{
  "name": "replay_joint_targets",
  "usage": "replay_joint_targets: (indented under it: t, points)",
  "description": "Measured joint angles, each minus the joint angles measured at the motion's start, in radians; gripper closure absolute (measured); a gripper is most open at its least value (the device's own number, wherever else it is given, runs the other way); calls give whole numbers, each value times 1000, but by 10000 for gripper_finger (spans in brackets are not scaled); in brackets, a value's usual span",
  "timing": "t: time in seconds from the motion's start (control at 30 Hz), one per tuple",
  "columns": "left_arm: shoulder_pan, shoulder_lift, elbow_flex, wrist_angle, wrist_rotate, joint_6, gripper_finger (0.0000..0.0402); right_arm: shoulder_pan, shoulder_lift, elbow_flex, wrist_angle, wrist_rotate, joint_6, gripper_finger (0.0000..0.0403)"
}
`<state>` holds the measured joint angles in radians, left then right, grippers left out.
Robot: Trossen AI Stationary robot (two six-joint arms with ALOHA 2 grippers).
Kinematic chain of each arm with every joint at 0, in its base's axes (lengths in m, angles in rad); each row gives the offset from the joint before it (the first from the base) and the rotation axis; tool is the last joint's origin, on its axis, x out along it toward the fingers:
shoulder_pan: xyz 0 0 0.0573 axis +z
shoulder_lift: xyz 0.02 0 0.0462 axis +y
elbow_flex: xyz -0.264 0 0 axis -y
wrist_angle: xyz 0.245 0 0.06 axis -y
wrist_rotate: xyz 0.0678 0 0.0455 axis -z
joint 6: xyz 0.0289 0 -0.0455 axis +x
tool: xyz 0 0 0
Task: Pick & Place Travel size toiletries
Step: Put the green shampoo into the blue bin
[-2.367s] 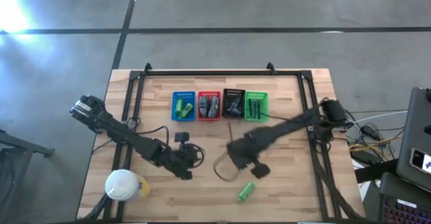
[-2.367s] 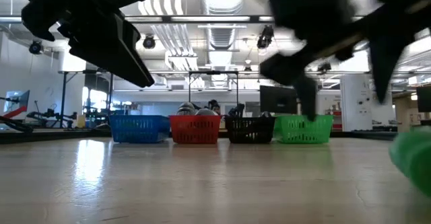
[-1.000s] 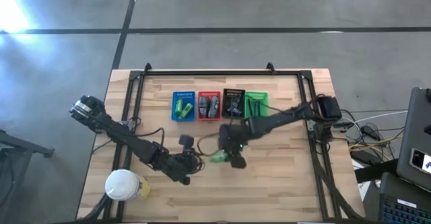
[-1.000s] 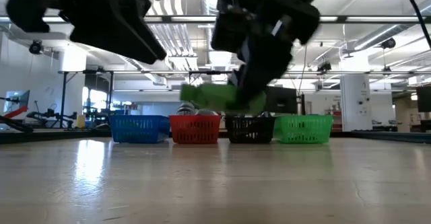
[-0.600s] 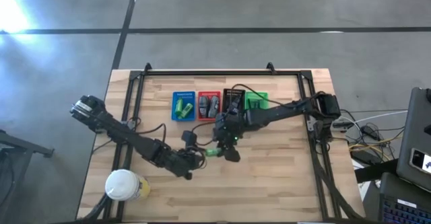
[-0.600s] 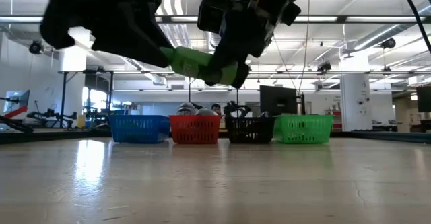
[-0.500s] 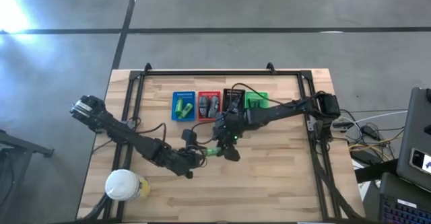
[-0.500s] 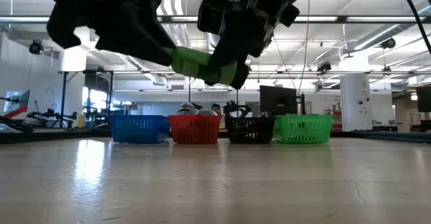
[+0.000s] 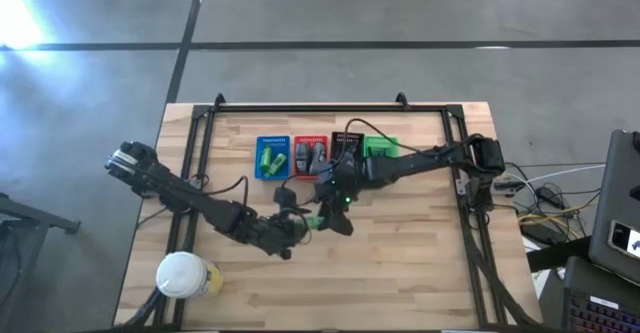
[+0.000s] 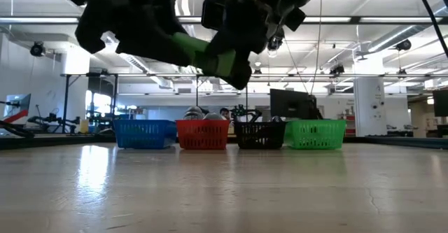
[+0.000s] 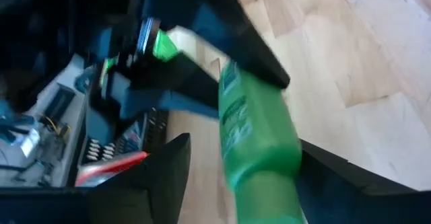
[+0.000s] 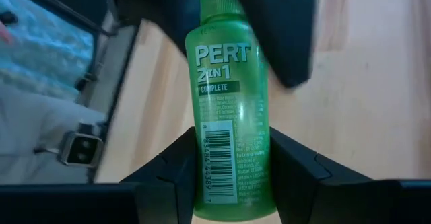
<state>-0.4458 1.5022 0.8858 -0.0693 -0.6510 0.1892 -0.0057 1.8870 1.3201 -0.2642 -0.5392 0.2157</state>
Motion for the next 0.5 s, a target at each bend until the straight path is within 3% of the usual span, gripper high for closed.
replay_joint_targets:
  t: [0.5]
  points:
    - [8, 20, 35, 0, -49, 137, 260, -62, 0, -1, 37, -146, 87, 264]
